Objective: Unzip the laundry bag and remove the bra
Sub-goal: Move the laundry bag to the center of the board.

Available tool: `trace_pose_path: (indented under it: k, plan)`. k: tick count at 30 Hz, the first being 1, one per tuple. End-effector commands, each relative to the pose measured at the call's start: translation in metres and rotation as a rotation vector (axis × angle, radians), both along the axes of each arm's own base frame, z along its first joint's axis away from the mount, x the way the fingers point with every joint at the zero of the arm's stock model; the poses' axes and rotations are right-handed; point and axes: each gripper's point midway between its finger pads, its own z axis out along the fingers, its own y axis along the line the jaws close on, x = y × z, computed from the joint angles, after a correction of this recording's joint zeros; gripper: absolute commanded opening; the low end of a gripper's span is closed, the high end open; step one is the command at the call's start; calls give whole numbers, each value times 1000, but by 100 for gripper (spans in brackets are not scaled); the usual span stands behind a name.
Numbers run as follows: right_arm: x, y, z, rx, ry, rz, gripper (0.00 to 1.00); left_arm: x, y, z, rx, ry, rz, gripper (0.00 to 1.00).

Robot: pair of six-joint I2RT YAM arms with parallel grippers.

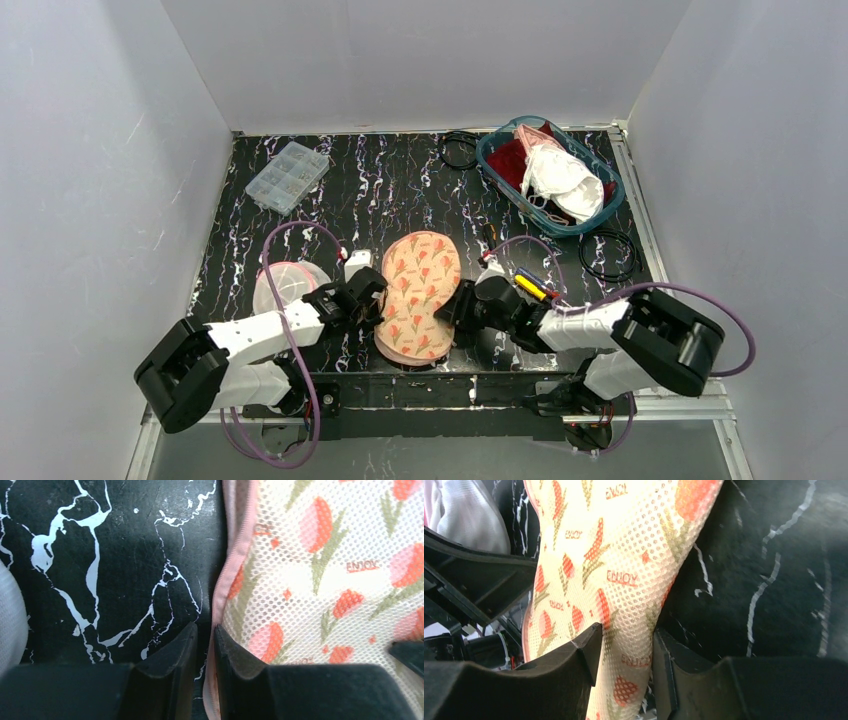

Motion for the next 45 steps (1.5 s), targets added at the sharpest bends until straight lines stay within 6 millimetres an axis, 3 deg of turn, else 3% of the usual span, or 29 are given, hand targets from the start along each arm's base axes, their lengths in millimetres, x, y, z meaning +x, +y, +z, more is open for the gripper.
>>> trace_pose_path:
  k: [1,5,10,13,19,22,27,29,31,34,35,39,41,45]
  plan:
    - [3,13,-11,-47,12,15,49,-22,8,-20,10,88,-24,18]
    - [4,21,-18,-69,13,36,39,-24,6,-19,-7,89,-33,17]
    - [8,18,-20,-150,-29,74,13,-24,9,-11,-14,76,-20,19]
    - [15,15,-11,-246,-99,134,1,-23,15,5,-11,52,10,26]
    - [50,4,10,-527,-278,378,1,-21,29,48,-23,-28,49,54]
    - [66,8,19,-675,-354,583,1,-19,33,65,-29,-62,49,63]
    - [101,12,-1,-922,-404,775,4,-19,41,85,-21,-99,59,70]
    - [116,25,-7,-948,-409,822,6,-20,43,92,-26,-104,58,70]
    - [130,31,-12,-985,-422,856,11,-23,45,94,-29,-101,61,70]
    - [161,31,-10,-1016,-423,798,42,-29,52,93,-36,-99,72,70]
    - [171,33,-3,-1009,-429,760,54,-30,53,92,-38,-100,77,70]
    - [186,40,44,-937,-490,575,84,-33,58,94,-48,-112,87,71]
    - [185,35,73,-875,-512,442,92,-32,59,97,-54,-121,89,71]
    - [155,13,98,-675,-439,189,96,-29,56,101,-65,-134,91,71]
